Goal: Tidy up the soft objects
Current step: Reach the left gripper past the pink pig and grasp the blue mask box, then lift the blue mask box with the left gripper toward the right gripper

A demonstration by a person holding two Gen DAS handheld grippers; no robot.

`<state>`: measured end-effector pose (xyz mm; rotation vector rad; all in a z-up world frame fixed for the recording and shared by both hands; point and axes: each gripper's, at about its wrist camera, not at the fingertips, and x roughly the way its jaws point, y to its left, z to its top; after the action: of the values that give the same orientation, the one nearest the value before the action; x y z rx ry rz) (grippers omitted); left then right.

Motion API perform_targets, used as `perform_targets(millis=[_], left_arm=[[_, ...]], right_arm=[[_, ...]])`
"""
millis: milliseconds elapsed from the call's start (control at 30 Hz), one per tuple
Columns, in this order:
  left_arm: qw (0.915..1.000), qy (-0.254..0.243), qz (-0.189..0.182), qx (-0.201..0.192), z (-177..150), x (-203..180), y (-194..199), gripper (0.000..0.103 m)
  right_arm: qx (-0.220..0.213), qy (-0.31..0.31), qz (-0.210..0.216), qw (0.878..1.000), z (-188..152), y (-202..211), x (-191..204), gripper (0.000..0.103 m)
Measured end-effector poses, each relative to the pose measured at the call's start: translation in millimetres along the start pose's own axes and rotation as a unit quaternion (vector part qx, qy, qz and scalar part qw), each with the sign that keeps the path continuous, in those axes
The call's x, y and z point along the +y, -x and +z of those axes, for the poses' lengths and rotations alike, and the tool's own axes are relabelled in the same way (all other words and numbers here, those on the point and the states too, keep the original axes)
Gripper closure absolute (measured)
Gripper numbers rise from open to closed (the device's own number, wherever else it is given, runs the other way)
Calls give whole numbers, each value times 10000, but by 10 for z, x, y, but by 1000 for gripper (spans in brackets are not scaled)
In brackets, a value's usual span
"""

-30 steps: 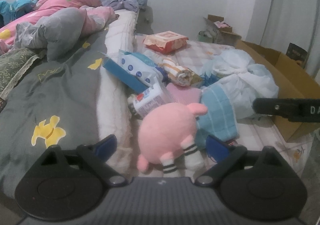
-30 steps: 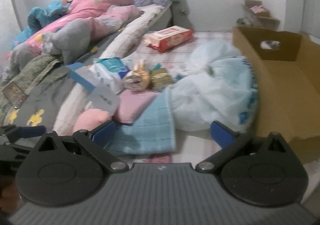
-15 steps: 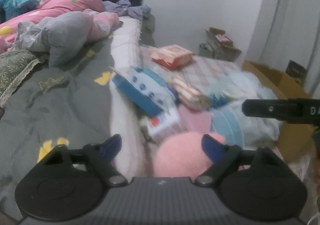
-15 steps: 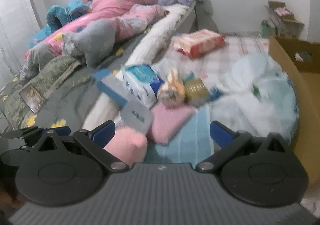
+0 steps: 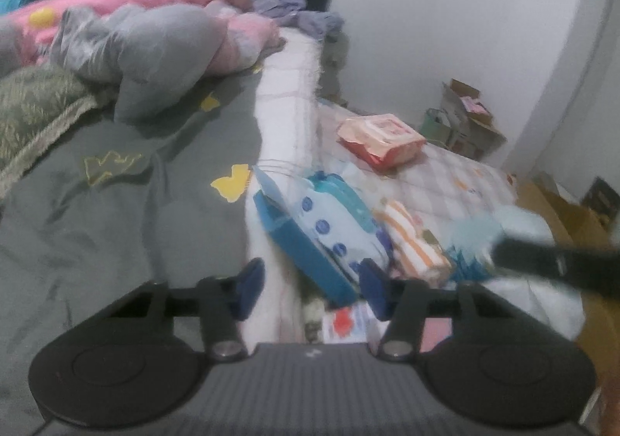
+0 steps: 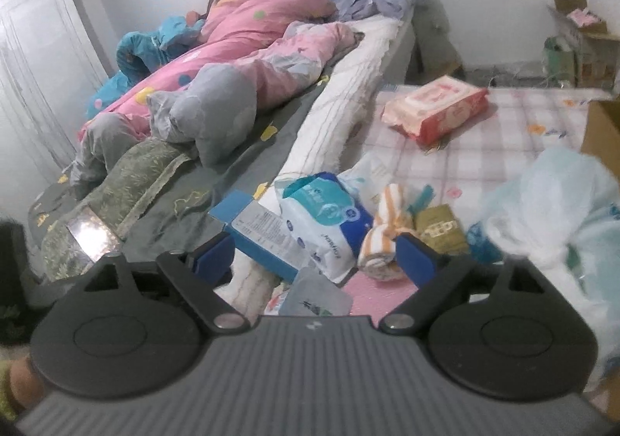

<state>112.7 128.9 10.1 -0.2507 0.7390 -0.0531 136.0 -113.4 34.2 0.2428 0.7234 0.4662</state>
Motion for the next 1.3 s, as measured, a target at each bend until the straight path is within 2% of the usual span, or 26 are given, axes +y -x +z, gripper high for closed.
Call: perform_targets(millis=[200,233,267,300,333,500,600,800,933,1133,1300], left_arm=[[9981,523,153,304,207,93,-412,51],[9975,585,229,321,233,103,-474,56],[9972,613,289,320,250,115,-508,66],[9967,644,369,319,267,122,-550,71],[9963,680,416,311,278,132,-580,70],[9972,549,500,-42,316,34,-473,76],[9978,403,366,-376,363,-80,-268,82],[9948,-420,-51,-929,387,-570,201,82],[9841,-1369,-314,-1086,175,-1028,315,82],[9617,-2594,-588,-658,-337,-1592,156,82],[9477,-3090,-729,-312,-764,-1749,140,82]], right_arm=[[149,-274,76,9995,-110,-109,-149,17],[160,-300,66,9994,-125,-117,-173,17],[162,-323,53,9993,-140,-112,-198,17],[157,-350,34,9993,-151,-98,-230,17],[141,-377,14,9992,-164,-77,-263,17],[57,-519,-63,9986,-200,49,-419,17],[-39,-554,-123,9984,-238,165,-490,17],[-260,-639,-299,9972,-322,446,-621,17],[-426,-722,-496,9952,-408,663,-738,17],[-739,-828,-933,9894,-558,1065,-936,17],[-927,-922,-1236,9837,-683,1396,-1128,17]])
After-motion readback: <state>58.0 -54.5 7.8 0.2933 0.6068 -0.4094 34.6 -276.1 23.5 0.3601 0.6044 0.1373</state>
